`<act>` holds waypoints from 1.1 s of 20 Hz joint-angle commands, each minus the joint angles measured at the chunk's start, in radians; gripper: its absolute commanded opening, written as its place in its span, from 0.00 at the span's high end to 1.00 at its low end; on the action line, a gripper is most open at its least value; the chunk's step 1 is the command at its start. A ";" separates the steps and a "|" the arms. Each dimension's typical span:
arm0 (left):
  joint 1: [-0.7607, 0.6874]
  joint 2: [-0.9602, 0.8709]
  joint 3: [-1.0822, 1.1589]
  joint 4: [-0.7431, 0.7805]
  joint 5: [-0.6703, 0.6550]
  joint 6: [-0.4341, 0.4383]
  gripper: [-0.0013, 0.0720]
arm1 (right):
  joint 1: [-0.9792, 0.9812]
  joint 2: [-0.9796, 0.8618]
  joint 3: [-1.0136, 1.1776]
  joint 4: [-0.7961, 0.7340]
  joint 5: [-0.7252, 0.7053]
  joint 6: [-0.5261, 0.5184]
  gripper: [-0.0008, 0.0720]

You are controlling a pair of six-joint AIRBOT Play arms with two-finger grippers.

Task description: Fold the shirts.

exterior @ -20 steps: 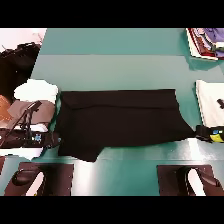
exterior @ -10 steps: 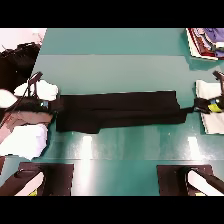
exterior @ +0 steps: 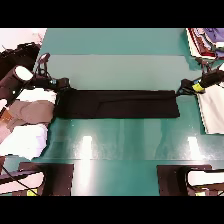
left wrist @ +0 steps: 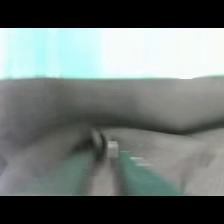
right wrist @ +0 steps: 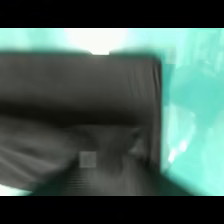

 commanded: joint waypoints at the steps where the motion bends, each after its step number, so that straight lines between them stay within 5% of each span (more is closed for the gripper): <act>1: 0.000 -0.025 0.064 -0.001 -0.033 0.006 0.24 | -0.017 -0.082 0.091 0.116 0.046 -0.050 0.32; 4: 0.000 -0.023 0.081 -0.006 -0.164 0.007 0.30 | -0.077 -0.075 0.074 0.119 0.127 -0.096 0.32; 6: 0.000 -0.024 0.081 -0.005 -0.220 0.026 0.87 | -0.140 -0.058 0.008 0.121 0.140 -0.097 0.27; 7: 0.000 -0.024 0.081 -0.009 -0.229 0.024 0.95 | -0.174 -0.055 -0.037 0.123 0.138 -0.102 0.21; 16: -0.208 -0.080 0.081 -0.085 -0.089 -0.040 0.95 | -0.215 -0.069 -0.295 0.362 0.007 -0.241 0.23; 18: -0.270 -0.126 0.090 -0.093 -0.061 -0.063 0.95 | -0.165 -0.109 -0.253 0.362 0.031 -0.241 0.30; 19: -0.298 -0.152 0.102 -0.100 -0.062 -0.062 0.95 | -0.140 -0.129 -0.228 0.362 0.041 -0.241 0.45; 21: -0.347 -0.203 0.137 -0.111 -0.063 -0.063 0.95 | -0.104 -0.137 -0.182 0.362 0.046 -0.248 0.94; 22: -0.369 -0.225 0.159 -0.113 -0.064 -0.063 0.95 | -0.091 -0.129 -0.151 0.362 0.058 -0.256 0.97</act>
